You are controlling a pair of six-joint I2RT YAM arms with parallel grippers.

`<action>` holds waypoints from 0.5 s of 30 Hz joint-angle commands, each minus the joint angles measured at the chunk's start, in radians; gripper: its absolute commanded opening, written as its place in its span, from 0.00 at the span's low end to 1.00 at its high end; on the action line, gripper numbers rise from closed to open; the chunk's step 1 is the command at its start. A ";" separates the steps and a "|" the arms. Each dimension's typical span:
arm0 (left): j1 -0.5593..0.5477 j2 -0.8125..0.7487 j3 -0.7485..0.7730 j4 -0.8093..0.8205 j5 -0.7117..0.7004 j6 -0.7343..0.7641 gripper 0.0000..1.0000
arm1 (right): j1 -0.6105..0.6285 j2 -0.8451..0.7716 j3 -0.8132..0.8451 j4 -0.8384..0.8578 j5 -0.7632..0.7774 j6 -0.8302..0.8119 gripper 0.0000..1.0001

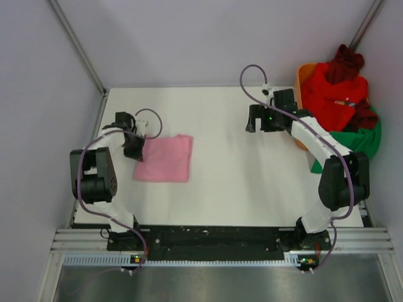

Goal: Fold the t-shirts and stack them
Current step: Put the neatly folded tshirt into the corner of the board with the left arm

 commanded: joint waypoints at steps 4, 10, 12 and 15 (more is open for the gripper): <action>0.259 -0.096 -0.043 -0.010 -0.157 0.156 0.00 | 0.026 -0.058 0.000 -0.034 0.046 -0.082 0.99; 0.373 -0.060 0.029 0.021 -0.194 0.190 0.00 | 0.026 -0.072 -0.003 -0.036 0.081 -0.110 0.99; 0.407 -0.039 0.058 0.027 -0.199 0.190 0.00 | 0.024 -0.078 -0.007 -0.036 0.084 -0.118 0.99; 0.454 -0.019 0.102 0.041 -0.182 0.170 0.00 | 0.026 -0.092 -0.015 -0.034 0.104 -0.130 0.99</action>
